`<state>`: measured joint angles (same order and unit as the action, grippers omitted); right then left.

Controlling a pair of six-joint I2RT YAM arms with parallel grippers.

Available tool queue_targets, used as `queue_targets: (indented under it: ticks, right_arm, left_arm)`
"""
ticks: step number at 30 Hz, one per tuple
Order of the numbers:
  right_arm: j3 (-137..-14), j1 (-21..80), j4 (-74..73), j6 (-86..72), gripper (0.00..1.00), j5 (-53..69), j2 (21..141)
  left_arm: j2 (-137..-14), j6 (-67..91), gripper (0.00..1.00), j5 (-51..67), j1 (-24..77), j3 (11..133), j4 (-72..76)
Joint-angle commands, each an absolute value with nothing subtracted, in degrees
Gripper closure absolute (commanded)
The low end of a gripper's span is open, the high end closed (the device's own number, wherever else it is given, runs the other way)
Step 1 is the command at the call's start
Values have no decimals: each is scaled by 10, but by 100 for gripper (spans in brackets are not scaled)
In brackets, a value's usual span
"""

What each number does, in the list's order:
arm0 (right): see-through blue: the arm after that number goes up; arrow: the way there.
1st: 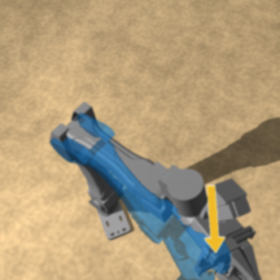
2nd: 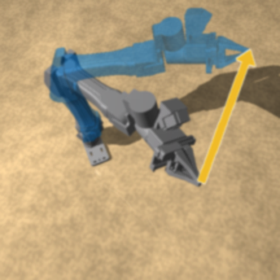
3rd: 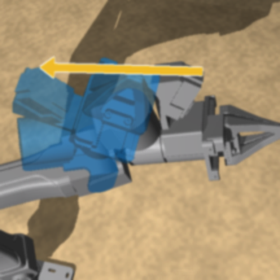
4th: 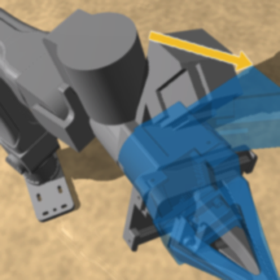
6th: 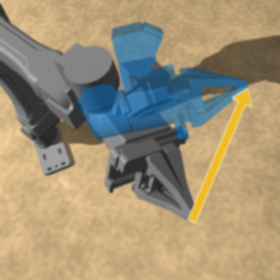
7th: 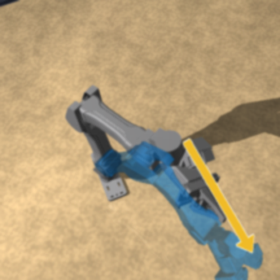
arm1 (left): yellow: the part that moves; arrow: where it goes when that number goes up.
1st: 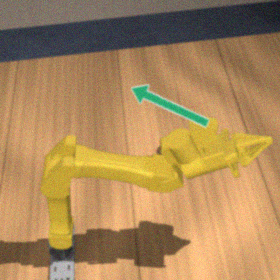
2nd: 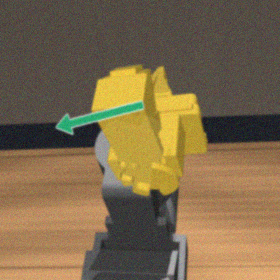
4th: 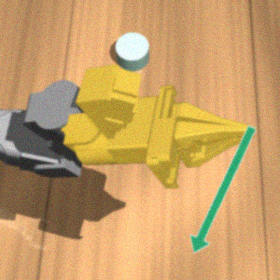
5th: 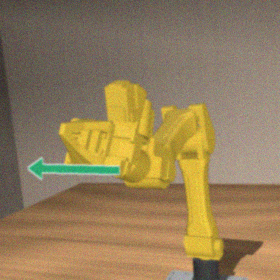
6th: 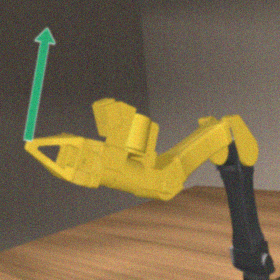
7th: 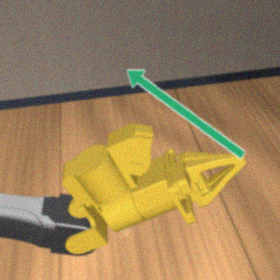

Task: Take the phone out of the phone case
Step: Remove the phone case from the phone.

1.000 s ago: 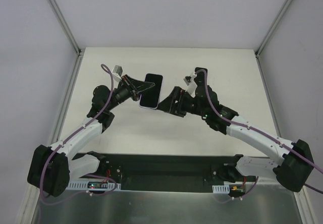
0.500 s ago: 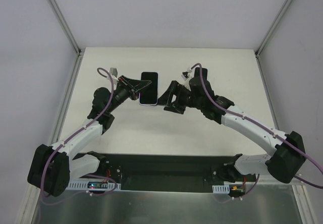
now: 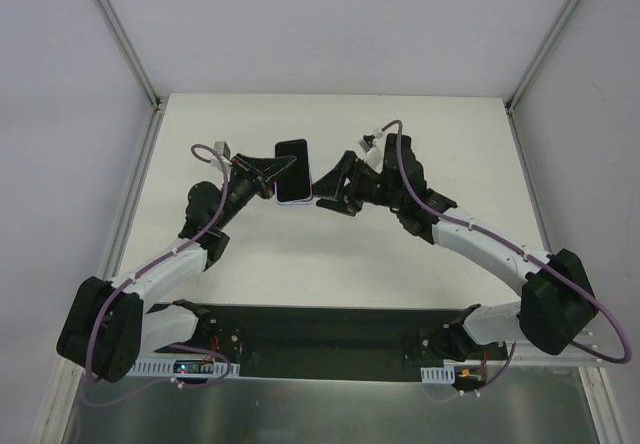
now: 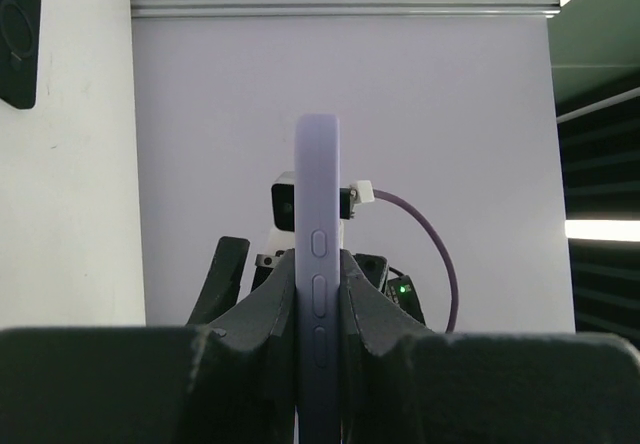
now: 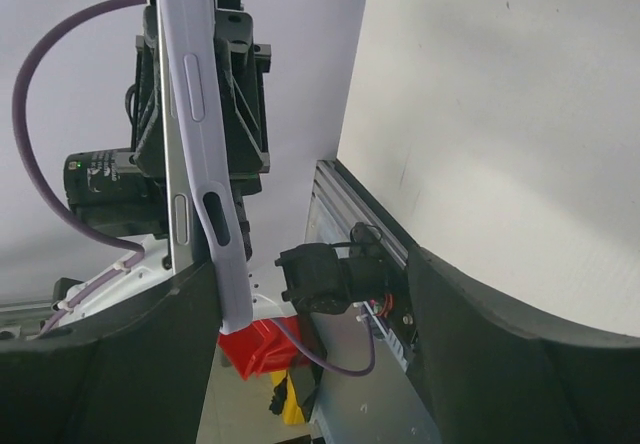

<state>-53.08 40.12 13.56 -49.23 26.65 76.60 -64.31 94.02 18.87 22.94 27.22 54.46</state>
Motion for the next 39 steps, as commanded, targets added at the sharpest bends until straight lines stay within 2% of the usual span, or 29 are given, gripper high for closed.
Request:
queue_targets:
  ticks: [1,10,11,13,16,17,19,27,29,30,31,33,35,39]
  right_arm:
    - [-553,381,289,-547,25,235,791]
    - [-606,381,239,-534,36,278,825]
    - [-606,381,238,-533,41,278,824]
    - [-606,381,234,-530,46,275,824]
    - [-604,377,234,-527,71,278,820]
    - [-602,375,233,-526,84,277,819]
    - [-599,369,232,-523,97,276,811]
    - [-598,334,125,-470,99,245,754]
    - [-608,323,38,-426,98,216,731]
    - [-628,320,3,-410,99,205,725]
    - [-637,315,-34,-389,99,180,719]
    - [-650,306,-115,-345,99,155,701]
    - [-658,301,-173,-320,99,131,688]
    - [-658,293,-256,-244,98,84,671]
  left_arm:
    - [-650,959,100,300,284,274,639]
    - [-677,897,100,309,337,323,563]
    - [-681,897,100,308,344,324,564]
    - [-690,898,100,308,346,327,576]
    - [-698,897,100,311,347,327,578]
    - [-699,898,100,312,346,325,578]
    - [-702,897,100,313,348,321,582]
    - [-702,881,100,330,349,313,564]
    - [-703,863,79,348,349,320,547]
    - [-703,856,65,353,349,323,527]
    - [-702,842,36,359,349,324,518]
    - [-698,828,14,361,347,325,485]
    - [-693,803,2,363,345,333,450]
    - [-695,780,1,370,338,343,409]
